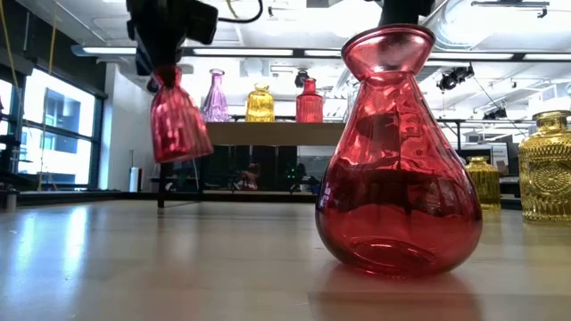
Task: Sort vases onto shelf
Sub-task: Put the top red vase on the shelf and align it with the other red vase
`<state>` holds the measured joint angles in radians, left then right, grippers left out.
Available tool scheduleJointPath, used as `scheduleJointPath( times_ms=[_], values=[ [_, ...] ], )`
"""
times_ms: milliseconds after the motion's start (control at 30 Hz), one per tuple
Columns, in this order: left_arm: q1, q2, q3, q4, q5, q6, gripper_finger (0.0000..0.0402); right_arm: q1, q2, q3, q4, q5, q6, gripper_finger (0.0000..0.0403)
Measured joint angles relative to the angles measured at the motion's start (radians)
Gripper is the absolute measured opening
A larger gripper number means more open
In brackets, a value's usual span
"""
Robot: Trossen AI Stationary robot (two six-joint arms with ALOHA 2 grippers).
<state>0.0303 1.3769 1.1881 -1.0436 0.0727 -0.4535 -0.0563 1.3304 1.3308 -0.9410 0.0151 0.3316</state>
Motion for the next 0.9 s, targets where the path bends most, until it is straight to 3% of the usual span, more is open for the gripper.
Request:
scheduleJointPath(
  times_ms=[200, 700, 900],
  values=[
    [0.0, 0.0, 0.027, 0.002, -0.014, 0.012, 0.0015, -0.012, 0.009, 0.0, -0.002, -0.036, 0.109, 0.0099],
    [0.0, -0.001, 0.028, 0.002, -0.035, 0.01, 0.0015, 0.018, 0.16, 0.0, 0.0, -0.232, 0.015, 0.0099],
    [0.0, -0.001, 0.028, 0.001, -0.035, 0.014, 0.0015, 0.042, 0.202, 0.0, 0.001, -0.256, -0.02, 0.0099]
  ],
)
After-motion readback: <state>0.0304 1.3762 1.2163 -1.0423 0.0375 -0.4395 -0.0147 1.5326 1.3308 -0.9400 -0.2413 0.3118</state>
